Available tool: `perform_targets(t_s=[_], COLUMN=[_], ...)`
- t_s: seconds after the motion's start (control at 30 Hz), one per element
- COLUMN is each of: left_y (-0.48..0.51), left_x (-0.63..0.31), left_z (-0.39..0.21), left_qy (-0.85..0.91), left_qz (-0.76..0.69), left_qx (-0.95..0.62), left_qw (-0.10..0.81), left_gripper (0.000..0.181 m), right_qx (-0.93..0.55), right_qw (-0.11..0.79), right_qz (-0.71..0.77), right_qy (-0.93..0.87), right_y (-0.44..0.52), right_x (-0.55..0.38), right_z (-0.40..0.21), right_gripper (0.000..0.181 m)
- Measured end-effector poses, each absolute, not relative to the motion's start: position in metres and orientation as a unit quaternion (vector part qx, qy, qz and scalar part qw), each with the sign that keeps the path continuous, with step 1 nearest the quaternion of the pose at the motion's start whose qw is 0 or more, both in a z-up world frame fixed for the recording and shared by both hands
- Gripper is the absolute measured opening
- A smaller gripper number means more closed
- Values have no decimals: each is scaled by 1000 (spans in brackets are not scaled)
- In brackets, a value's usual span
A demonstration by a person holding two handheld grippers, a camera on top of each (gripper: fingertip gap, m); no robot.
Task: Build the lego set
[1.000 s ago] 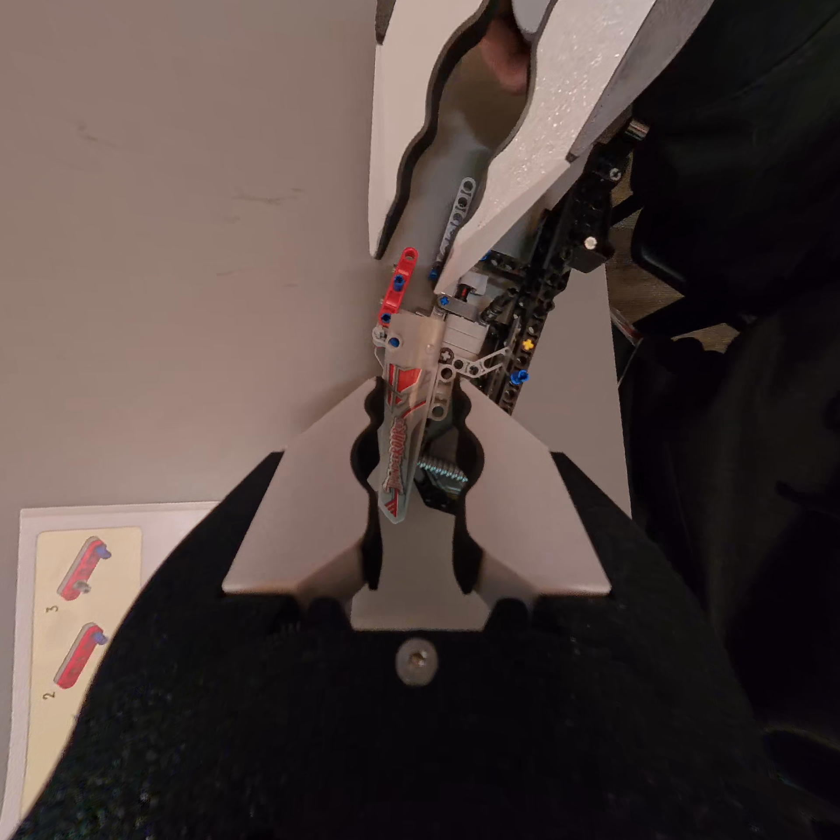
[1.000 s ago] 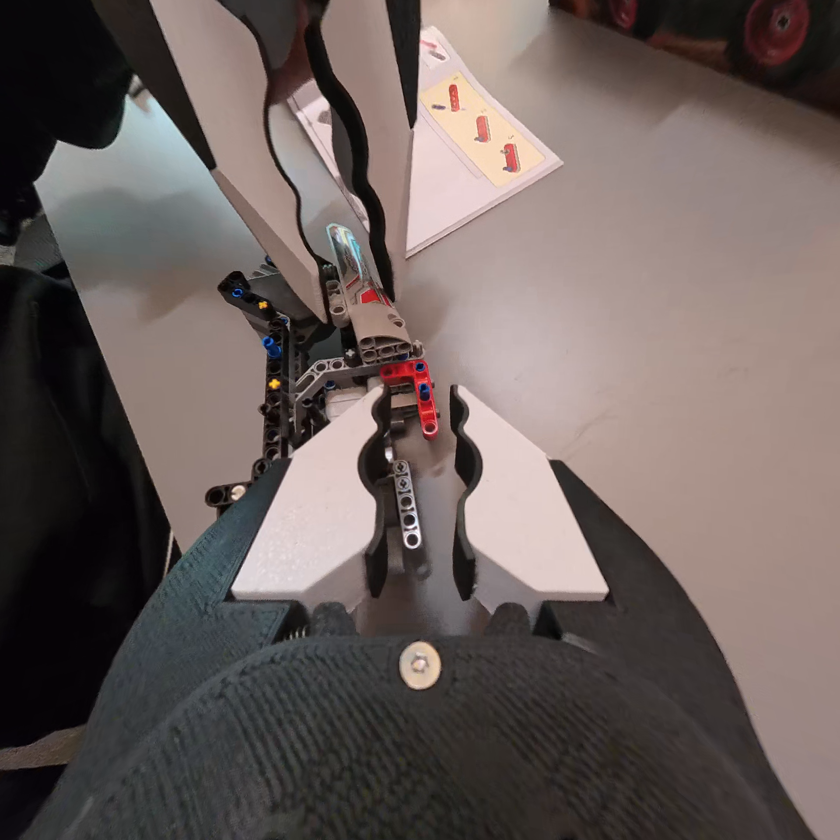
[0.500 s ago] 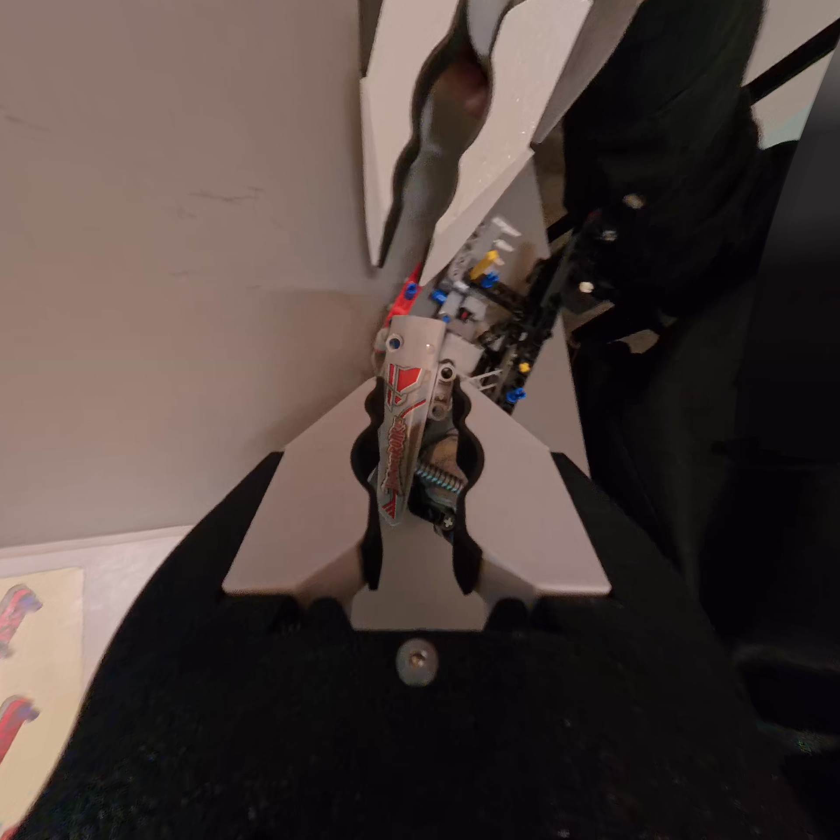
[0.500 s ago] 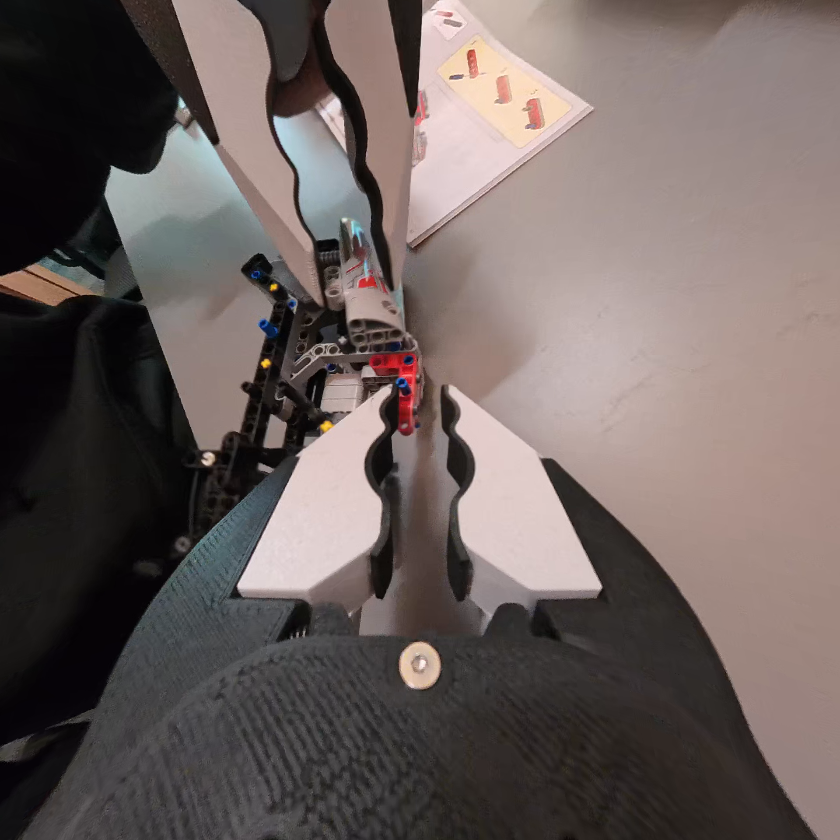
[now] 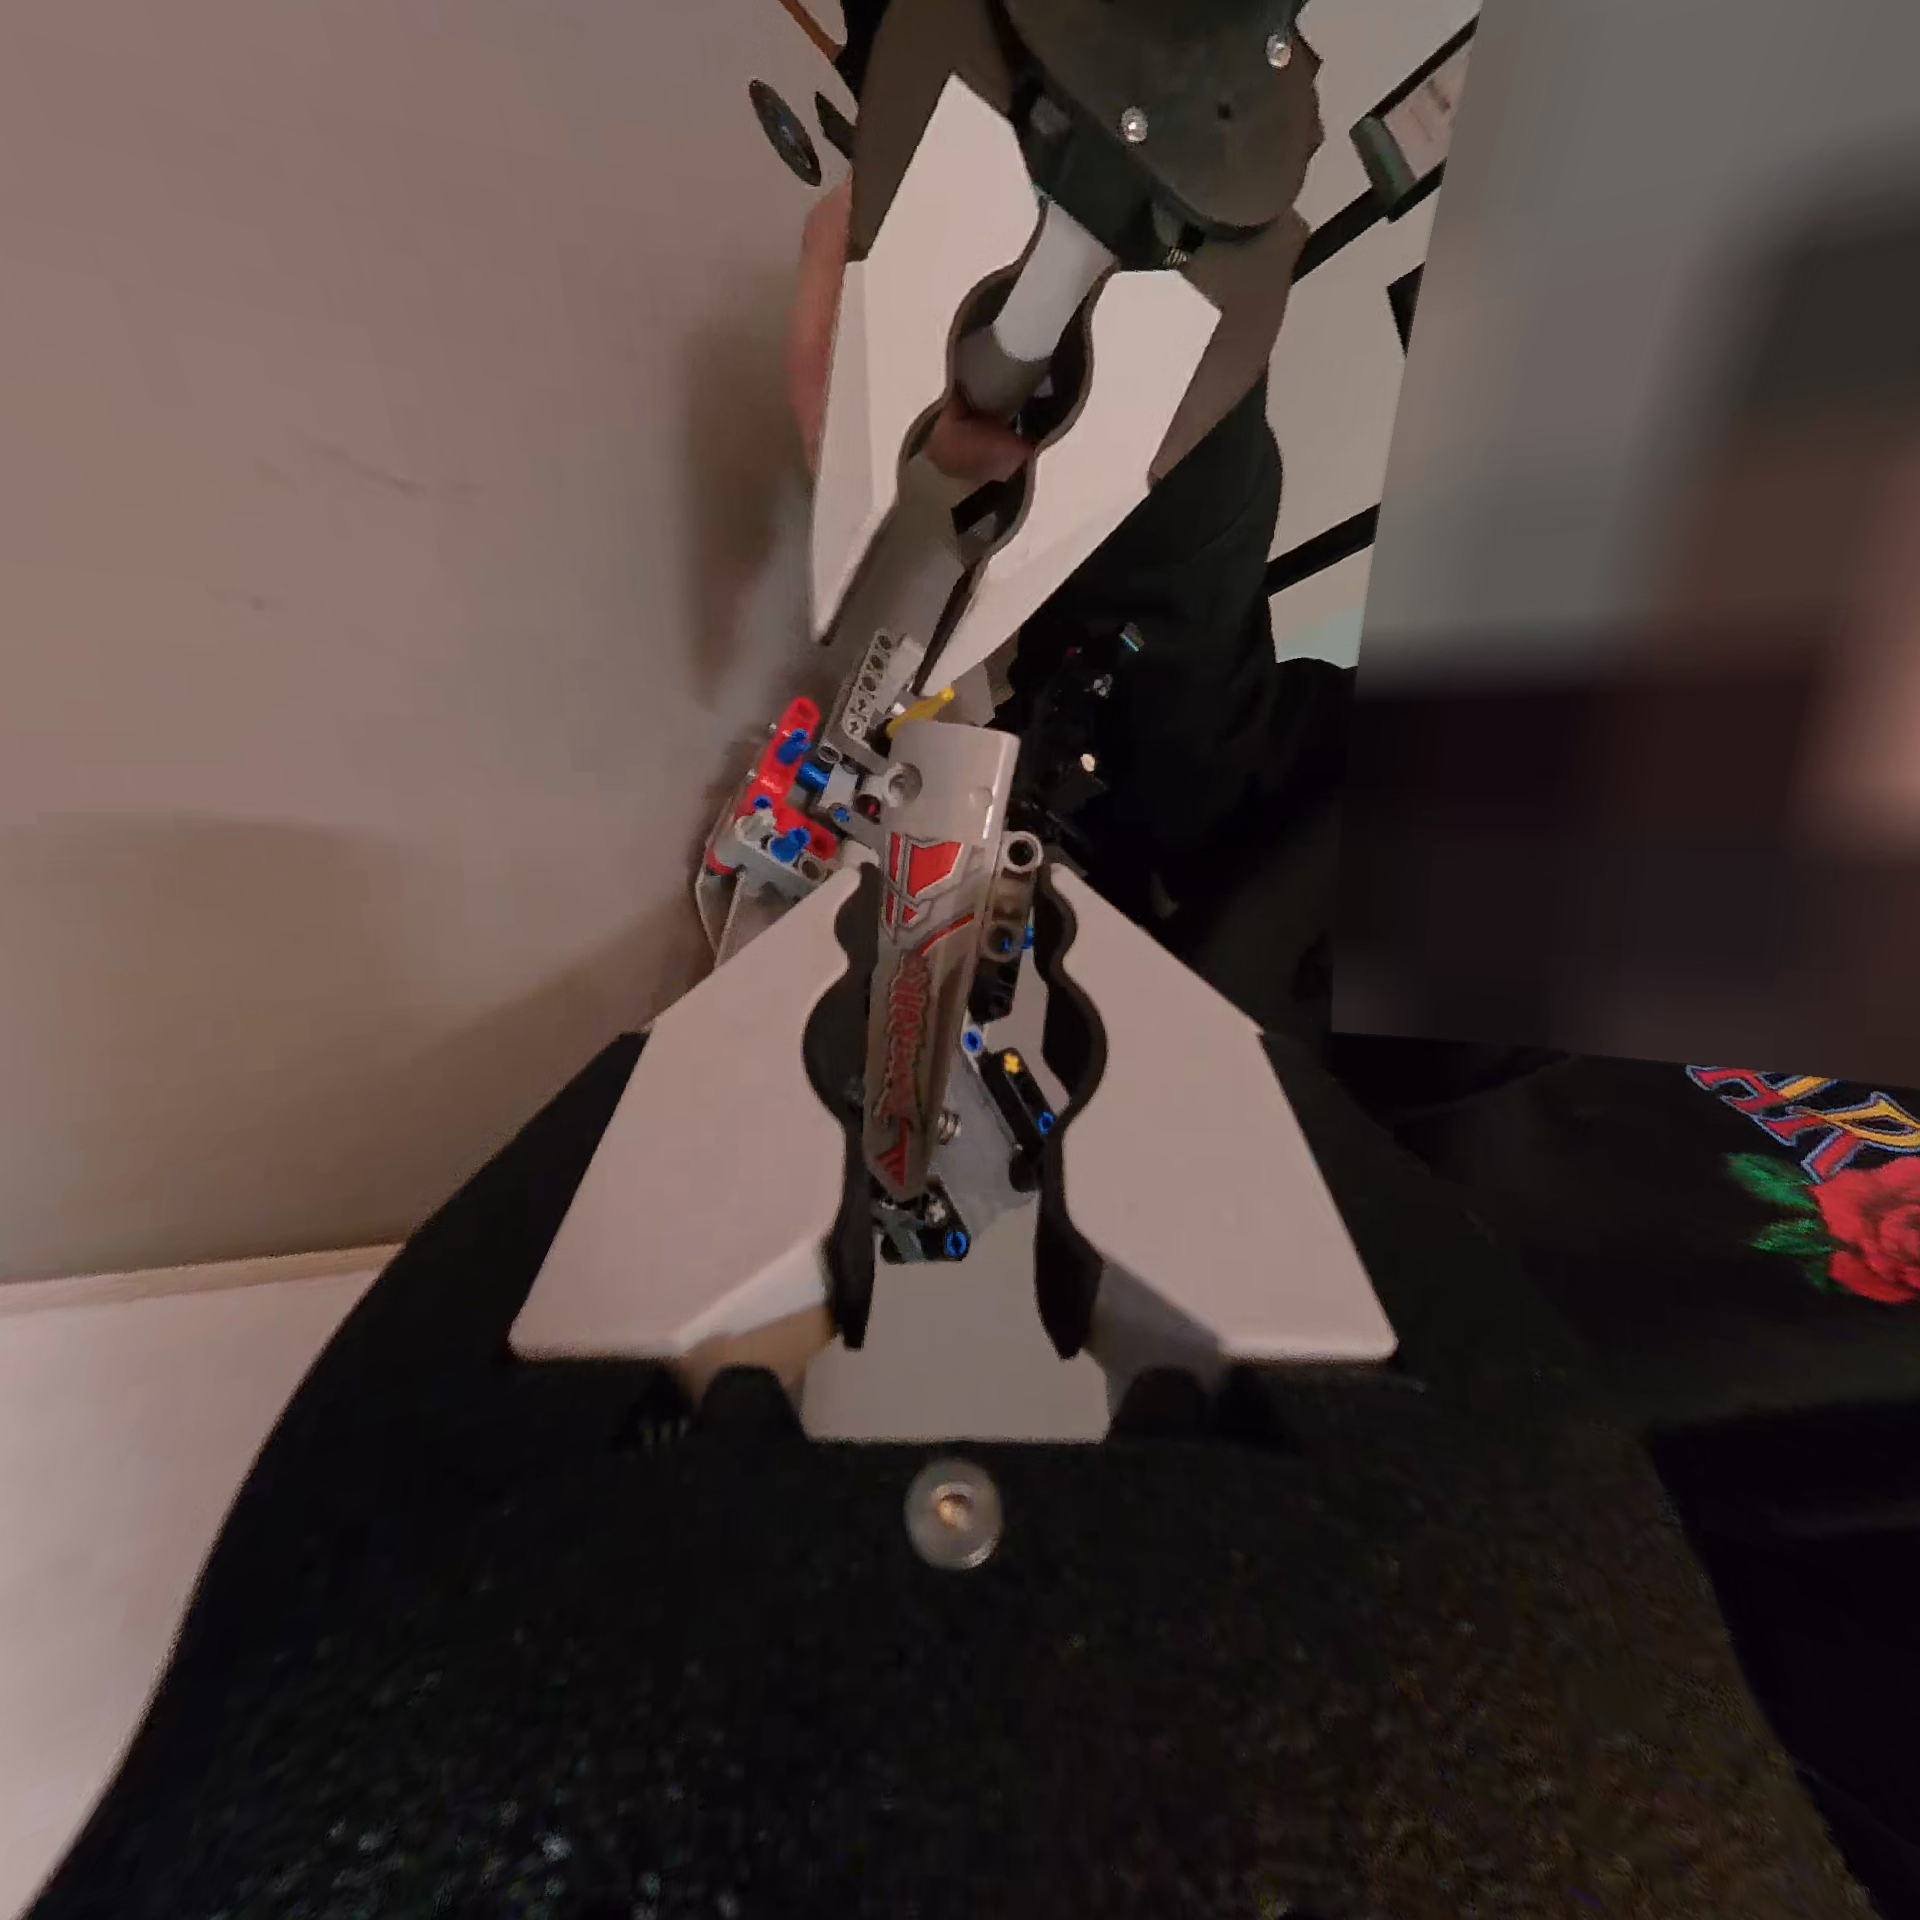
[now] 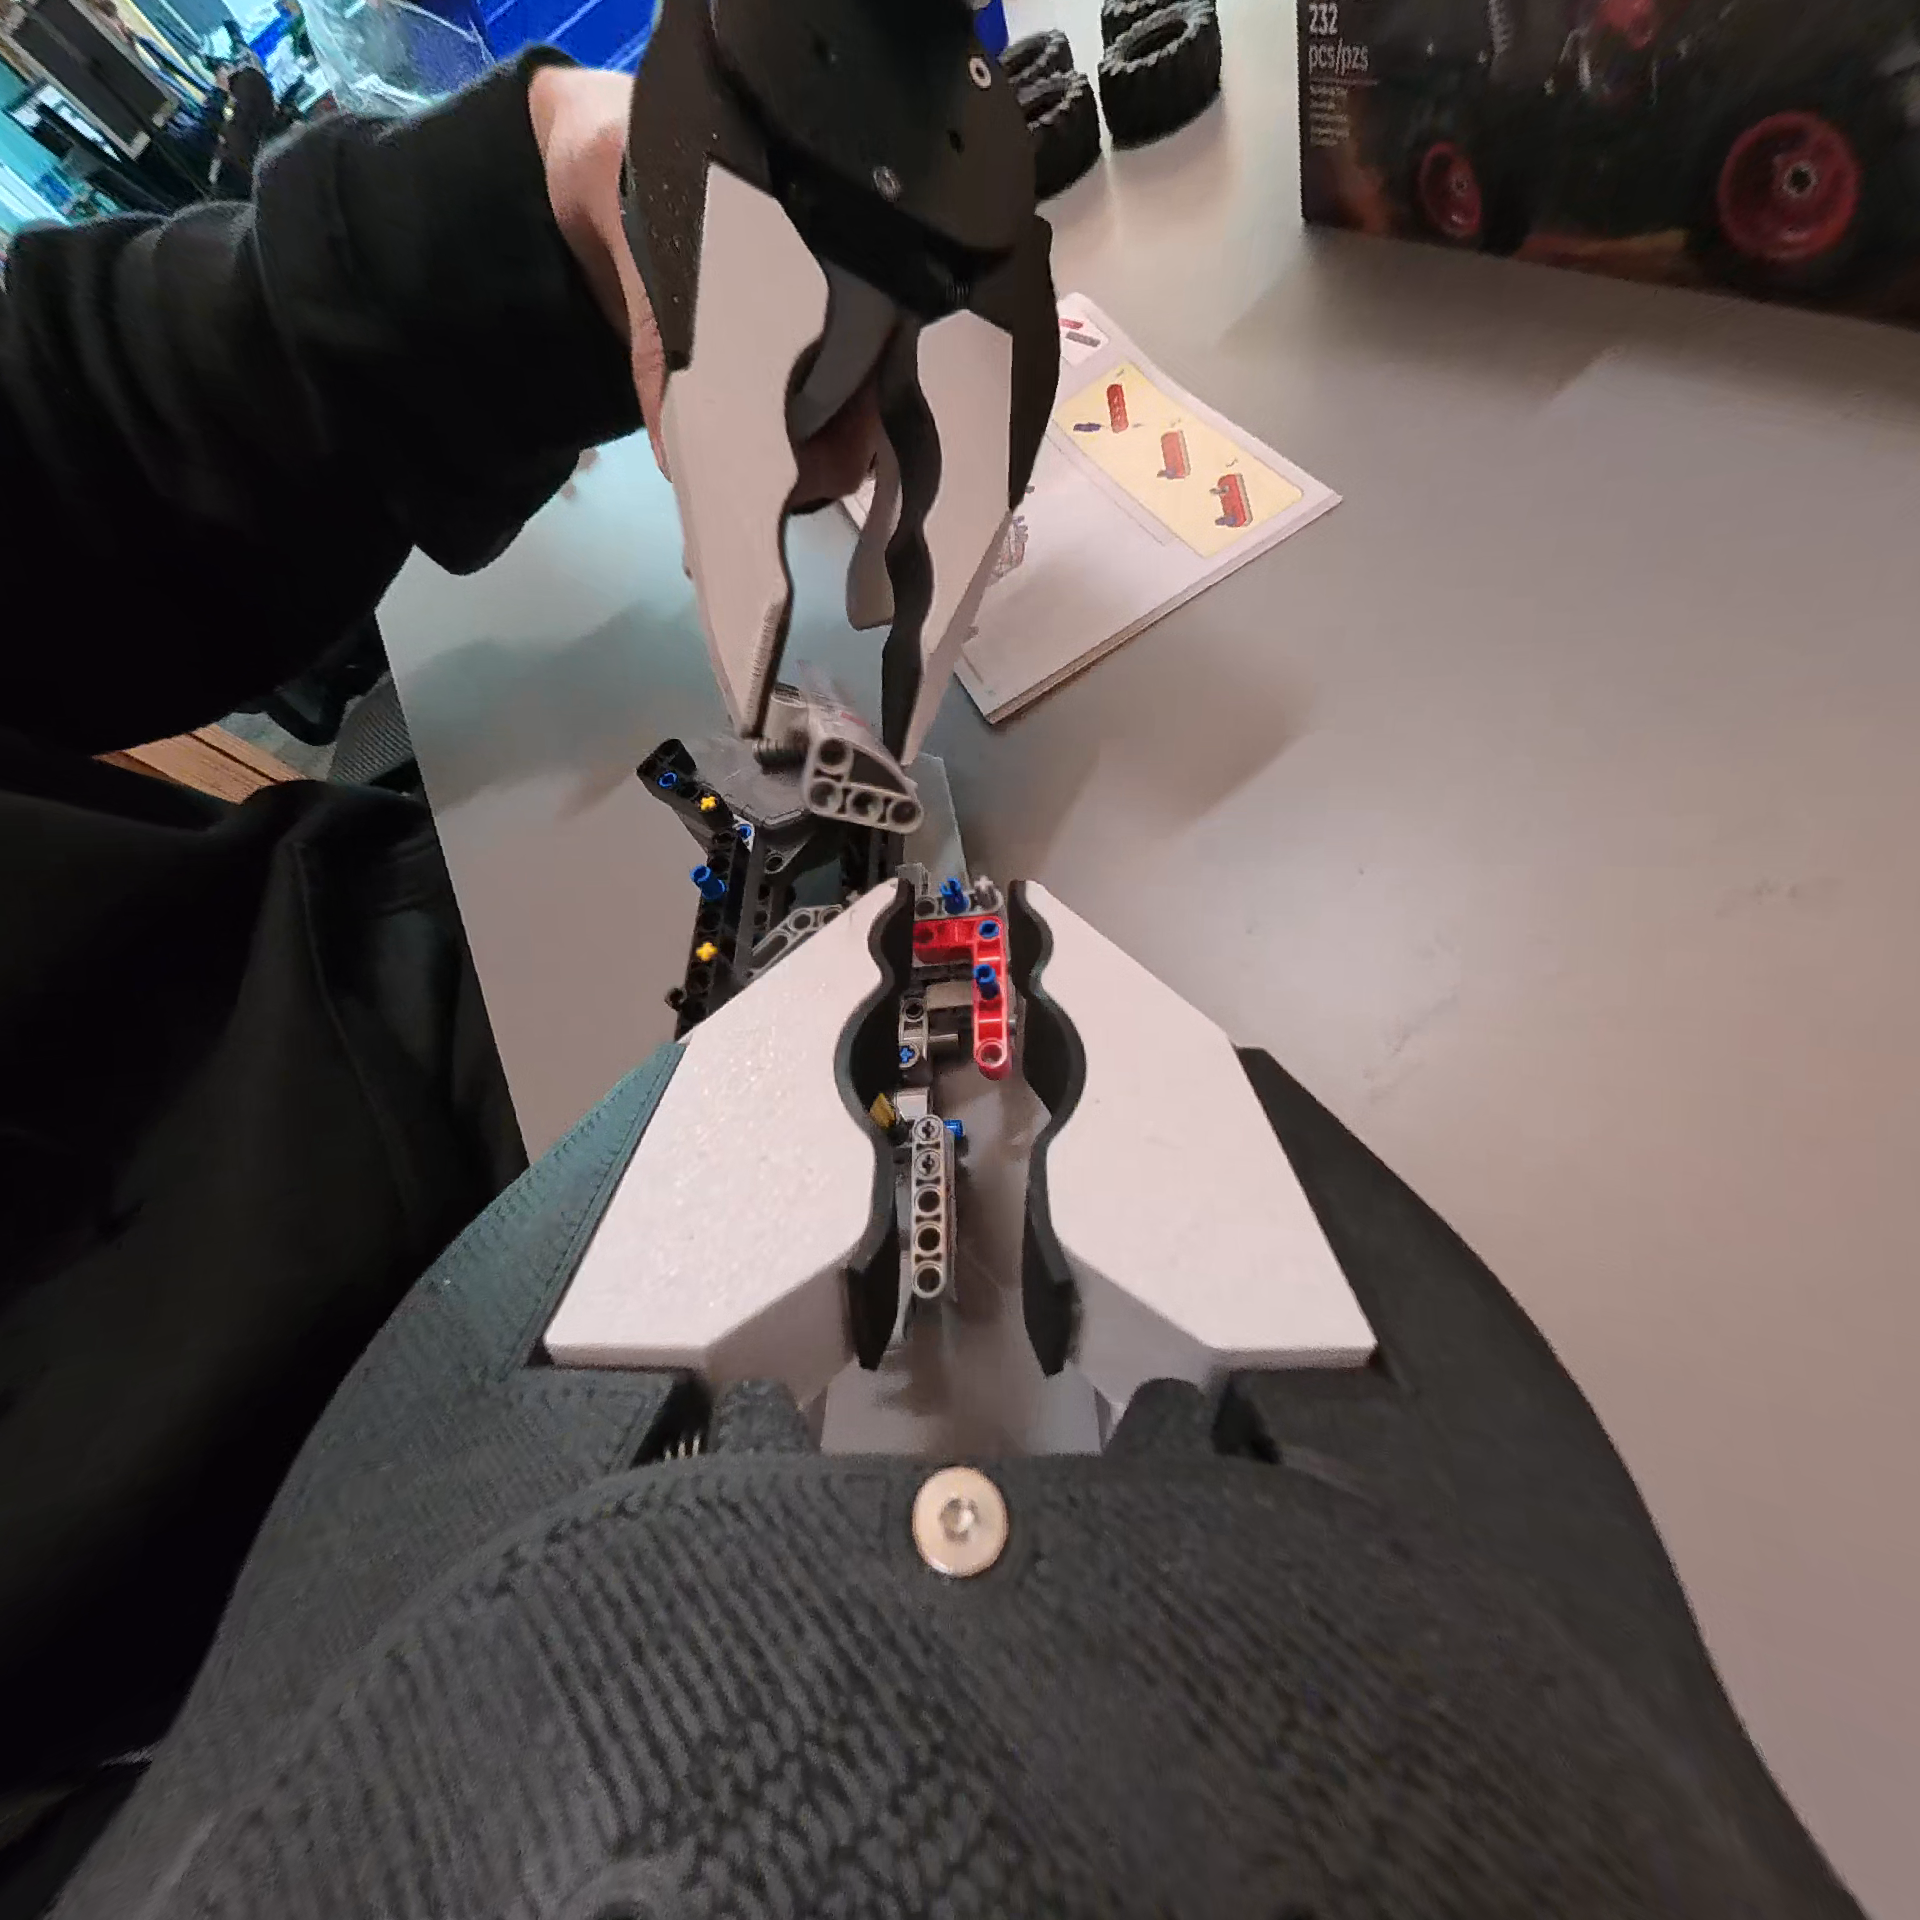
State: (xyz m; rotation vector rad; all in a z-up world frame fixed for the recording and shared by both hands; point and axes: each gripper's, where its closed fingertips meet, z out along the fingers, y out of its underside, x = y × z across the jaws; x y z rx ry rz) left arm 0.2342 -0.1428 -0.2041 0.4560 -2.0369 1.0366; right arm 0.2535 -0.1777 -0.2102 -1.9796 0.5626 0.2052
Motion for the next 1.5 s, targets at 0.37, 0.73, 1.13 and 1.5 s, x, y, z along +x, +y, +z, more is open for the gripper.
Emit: perform_targets(t_s=[0.37,0.73,1.13,1.5], left_y=[-140,-146,-144,-142], left_x=[236,236,234,233], left_z=[-231,-233,-233,-236], left_qy=[-889,-898,-892,-942], left_qz=[334,278,218,195], left_qx=[150,184,216,148], left_qw=[275,287,331,231], left_gripper=[27,27,27,27], right_qx=[-833,-843,-843,-834], right_qw=[496,481,475,489], right_qz=[96,107,118,120], right_qy=[228,217,224,228], right_y=[-169,-162,-158,-157], right_x=[249,243,244,245], right_z=[-219,-226,-232,-226], right_gripper=[7,24,19,28])
